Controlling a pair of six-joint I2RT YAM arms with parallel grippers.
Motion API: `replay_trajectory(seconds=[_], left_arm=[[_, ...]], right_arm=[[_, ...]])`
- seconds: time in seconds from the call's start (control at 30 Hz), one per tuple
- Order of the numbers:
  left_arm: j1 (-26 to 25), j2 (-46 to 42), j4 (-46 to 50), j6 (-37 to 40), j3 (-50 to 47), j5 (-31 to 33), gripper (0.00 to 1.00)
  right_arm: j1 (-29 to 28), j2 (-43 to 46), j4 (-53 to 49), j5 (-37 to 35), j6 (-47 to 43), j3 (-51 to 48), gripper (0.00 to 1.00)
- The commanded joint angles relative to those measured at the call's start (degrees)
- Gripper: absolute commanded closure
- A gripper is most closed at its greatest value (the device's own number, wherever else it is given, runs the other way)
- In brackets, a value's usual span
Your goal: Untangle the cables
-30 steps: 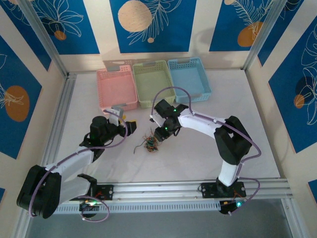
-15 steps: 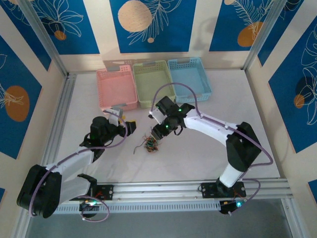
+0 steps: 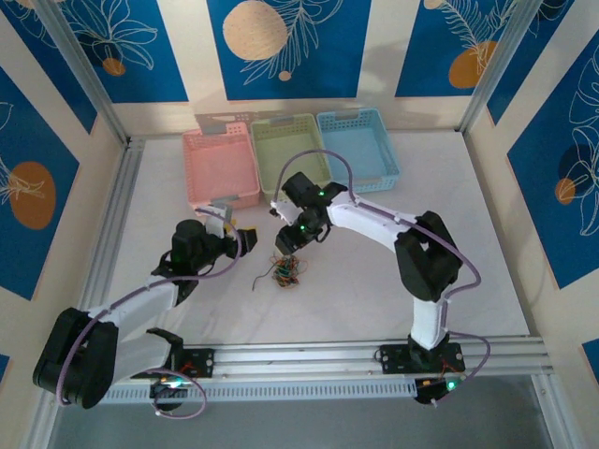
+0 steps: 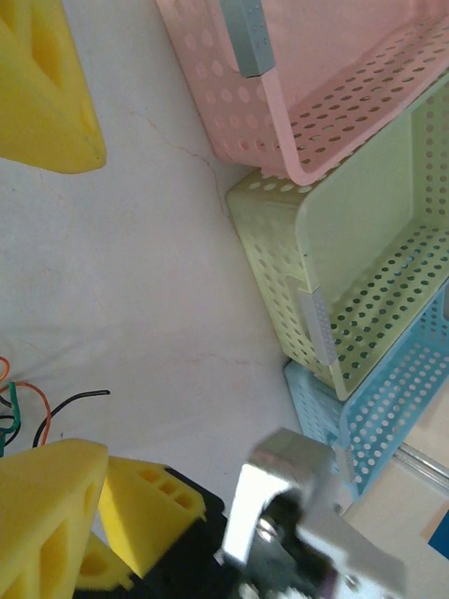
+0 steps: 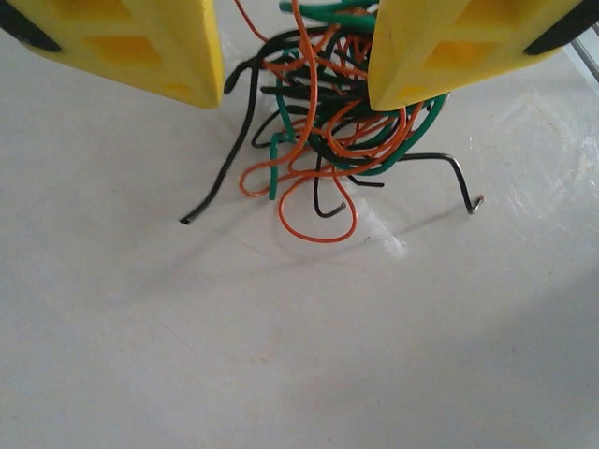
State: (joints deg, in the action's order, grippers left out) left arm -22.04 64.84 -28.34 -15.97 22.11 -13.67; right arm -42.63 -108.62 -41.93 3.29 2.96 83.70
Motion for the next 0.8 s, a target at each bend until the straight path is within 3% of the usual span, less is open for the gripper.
replay_trajectory(seconds=[0.0, 0.27, 0.43, 0.57, 0.77], left_arm=[[-0.4, -0.3, -1.9, -0.4, -0.3, 0.7, 0.25], [-0.4, -0.6, -2.0, -0.4, -0.5, 1.0, 0.25], [-0.4, -0.9, -1.9, -0.5, -0.8, 1.1, 0.25], [-0.4, -1.1, -1.9, -0.5, -0.8, 1.0, 0.25], [-0.4, -1.2, -2.9, -0.2, -1.2, -0.4, 0.25]], right_arm=[[-1.0, -2.2, -3.6, 1.9, -0.3, 2.5, 0.56], [-1.7, -5.2, -4.0, 1.1, -0.9, 3.8, 0.65], [-1.8, -4.4, -2.9, 0.1, -1.1, 4.0, 0.81], [-1.7, 0.1, 1.1, -0.9, -0.8, 1.5, 0.98], [0.7, 14.0, 15.9, 4.2, 1.7, -10.4, 1.00]])
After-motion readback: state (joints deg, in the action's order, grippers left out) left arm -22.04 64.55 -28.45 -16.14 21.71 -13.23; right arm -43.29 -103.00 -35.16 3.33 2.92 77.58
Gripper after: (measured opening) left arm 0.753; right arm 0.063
